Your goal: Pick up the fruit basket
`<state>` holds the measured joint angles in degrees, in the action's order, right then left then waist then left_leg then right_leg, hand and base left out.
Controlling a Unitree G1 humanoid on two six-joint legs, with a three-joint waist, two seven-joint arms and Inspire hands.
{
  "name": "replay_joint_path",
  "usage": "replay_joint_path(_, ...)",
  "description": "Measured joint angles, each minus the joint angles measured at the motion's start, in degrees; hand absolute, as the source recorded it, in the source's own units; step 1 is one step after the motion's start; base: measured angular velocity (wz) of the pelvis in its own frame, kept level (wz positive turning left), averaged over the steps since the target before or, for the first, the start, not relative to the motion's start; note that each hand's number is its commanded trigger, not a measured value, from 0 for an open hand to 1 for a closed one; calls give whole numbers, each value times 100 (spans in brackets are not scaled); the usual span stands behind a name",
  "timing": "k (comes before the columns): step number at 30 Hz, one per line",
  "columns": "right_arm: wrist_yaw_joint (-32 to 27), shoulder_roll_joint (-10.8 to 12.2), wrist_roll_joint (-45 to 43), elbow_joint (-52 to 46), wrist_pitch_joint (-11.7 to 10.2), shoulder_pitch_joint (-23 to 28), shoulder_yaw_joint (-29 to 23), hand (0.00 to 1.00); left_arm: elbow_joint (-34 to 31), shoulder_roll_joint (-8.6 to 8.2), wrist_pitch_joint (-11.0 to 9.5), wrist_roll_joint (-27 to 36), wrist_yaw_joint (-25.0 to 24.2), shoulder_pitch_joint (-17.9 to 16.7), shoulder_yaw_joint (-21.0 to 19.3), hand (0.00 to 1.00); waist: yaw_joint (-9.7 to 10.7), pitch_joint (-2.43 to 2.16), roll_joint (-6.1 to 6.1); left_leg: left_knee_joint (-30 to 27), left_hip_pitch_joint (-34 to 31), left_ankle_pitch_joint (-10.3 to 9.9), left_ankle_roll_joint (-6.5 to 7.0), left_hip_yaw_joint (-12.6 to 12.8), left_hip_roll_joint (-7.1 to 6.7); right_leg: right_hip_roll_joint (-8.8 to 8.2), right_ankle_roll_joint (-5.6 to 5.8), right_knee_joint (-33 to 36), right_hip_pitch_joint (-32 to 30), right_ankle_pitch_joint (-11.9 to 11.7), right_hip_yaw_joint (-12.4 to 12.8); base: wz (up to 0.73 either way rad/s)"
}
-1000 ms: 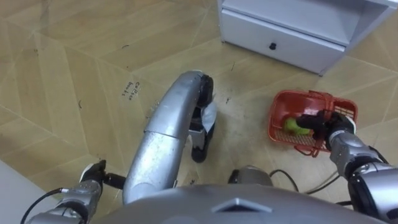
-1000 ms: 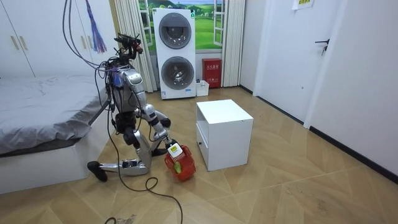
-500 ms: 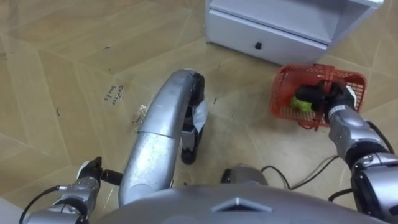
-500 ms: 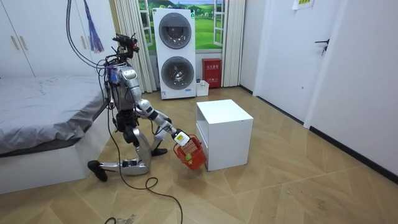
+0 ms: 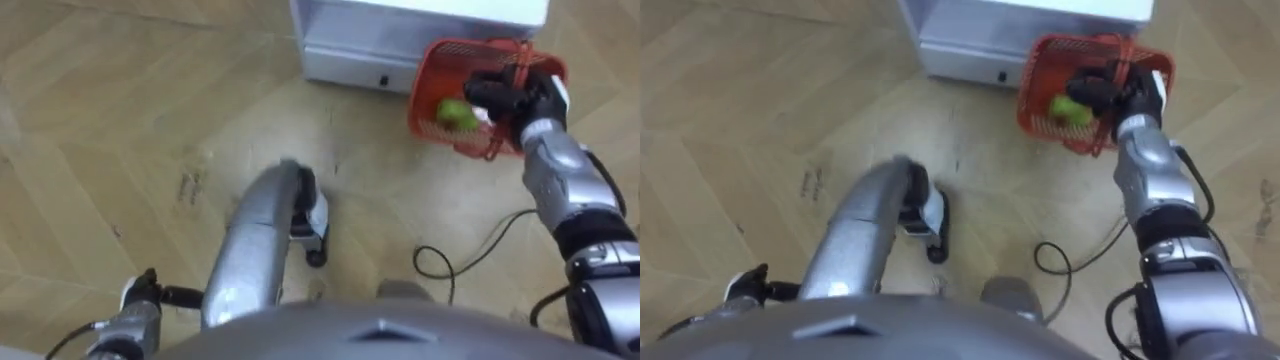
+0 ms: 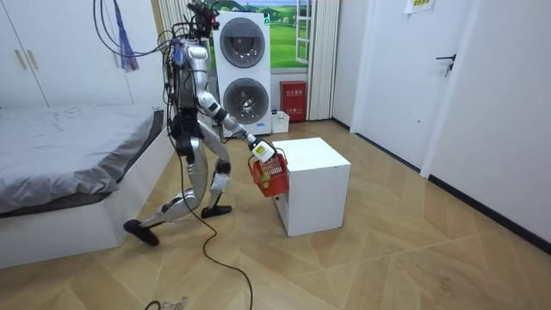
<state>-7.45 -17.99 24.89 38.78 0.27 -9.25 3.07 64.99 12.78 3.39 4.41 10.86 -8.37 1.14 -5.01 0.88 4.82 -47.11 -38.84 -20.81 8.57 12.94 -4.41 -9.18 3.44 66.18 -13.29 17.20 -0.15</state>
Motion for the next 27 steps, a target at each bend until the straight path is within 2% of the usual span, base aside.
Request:
replay_joint_path(1, -2, 1, -53, -95, 0, 74, 0, 100, 26, -16, -29, -11, 46, -22, 16, 0, 10, -11, -42, 333, 245, 94, -22, -16, 17, 15, -17, -18, -165, 151, -89, -48)
replay_joint_path(2, -9, 18, -100, -188, 8, 177, 6, 100, 87, -46, -71, 2, 96, -40, 23, 0, 13, -43, -167, 839, 685, 243, -71, -70, 92, 55, -15, -227, -415, 392, -297, -46)
replay_joint_path(3, -2, 47, -252, -236, 60, 217, 20, 100, 69, -47, -124, 3, 134, -47, 14, 0, -10, -43, -218, 1253, 1056, 362, -124, -72, 191, 53, 30, -631, -664, 548, -436, -41)
replay_joint_path(4, -1, 77, -349, -261, 85, 218, 20, 100, 47, -37, -150, 1, 155, -47, 17, 0, -10, -41, -230, 1422, 1200, 413, -150, -71, 232, 42, 42, -934, -750, 583, -494, -33)
replay_joint_path(5, 1, 127, -511, -324, 109, 233, 21, 100, -5, -23, -236, 56, 194, -46, 26, 0, 6, -36, -236, 1683, 1459, 480, -204, -70, 284, 22, 43, -1672, -814, 575, -566, -13)
replay_joint_path(6, 5, 145, -597, -418, 110, 265, 27, 100, -66, -41, -295, 105, 216, -46, 36, 0, 5, -36, -224, 1854, 1668, 521, -252, -84, 291, 8, 29, -2512, -780, 516, -594, -7)
replay_joint_path(7, 1, 151, -647, -474, 114, 266, 27, 100, -91, -54, -314, 144, 218, -46, 40, 0, 2, -39, -217, 1868, 1727, 526, -259, -77, 292, 3, 14, -2962, -765, 387, -603, 0)
replay_joint_path(8, -21, 154, -727, -627, 119, 281, 22, 100, -100, -106, -333, 176, 233, -34, 53, 0, 18, -39, -252, 1831, 1793, 534, -295, -93, 321, 15, -45, -3338, -735, 218, -661, -14)
replay_joint_path(9, -48, 197, -715, -800, 122, 284, 42, 100, -103, -123, -330, 160, 238, -40, 69, 0, -25, -38, -273, 1938, 1863, 612, -414, -130, 395, 81, -141, -3656, -539, 69, -754, -17)
replay_joint_path(10, -67, 219, -678, -930, 121, 282, 66, 100, -99, -119, -323, 160, 240, -50, 66, 0, -17, -38, -294, 1993, 1899, 652, -478, -164, 441, 153, -168, -3825, -437, -20, -792, -12)
replay_joint_path(11, -68, 235, -574, -1202, 107, 278, 84, 100, -112, -110, -305, 155, 240, -50, 27, 0, 17, 12, -329, 1872, 1830, 724, -558, -172, 515, 284, -232, -4220, -155, -196, -787, 10)
replay_joint_path(12, -70, 241, -477, -1397, 63, 268, 89, 100, -160, -110, -306, 133, 241, -73, -24, 0, 20, 30, -290, 2037, 1762, 777, -604, -235, 561, 326, -250, -4471, 29, -278, -782, 18)
replay_joint_path(13, -70, 218, -469, -1499, 44, 264, 79, 100, -204, -131, -294, 122, 238, -87, -38, 0, 20, 16, -299, 2409, 1763, 965, -634, -272, 564, 357, -251, -4523, 69, -290, -785, 14)
replay_joint_path(14, -70, 231, -499, -1600, -22, 254, 47, 100, -294, -169, -276, 106, 218, -111, -70, 0, -10, 2, -232, 2644, 1862, 1205, -542, -201, 565, 349, -224, -4600, 131, -291, -814, 14)
replay_joint_path(19, 45, 231, -652, -2158, -20, 282, 39, 100, -395, -252, -207, 33, 149, -130, -160, 0, 3, -6, -154, 2799, 2254, 1235, -527, -225, 446, 328, -182, -5035, 643, -319, -1053, 13)
replay_joint_path(22, -3, 230, -606, -2558, -14, 316, 32, 100, -467, -250, -217, 43, 146, -136, -311, 0, -3, -13, -122, 2912, 2473, 1239, -534, -222, 448, 331, -180, -5061, 863, -319, -1076, 0)
replay_joint_path(24, 1, 222, -500, -2819, -12, 314, 29, 100, -473, -249, -212, 39, 147, -138, -363, 0, -6, -14, -27, 3122, 2667, 1293, -614, -222, 458, 339, -182, -5069, 929, -318, -1089, -8)
replay_joint_path(26, 15, 215, -493, -2978, -11, 317, 29, 100, -478, -260, -206, 37, 142, -141, -363, 0, 2, -22, 48, 3148, 2705, 1309, -638, -226, 479, 367, -216, -5081, 941, -315, -1103, 0)
replay_joint_path(27, 16, 215, -491, -3040, -11, 318, 28, 100, -478, -274, -196, 37, 131, -149, -360, 0, 5, -40, 76, 3147, 2727, 1315, -647, -227, 496, 402, -244, -5117, 982, -331, -1106, 0)
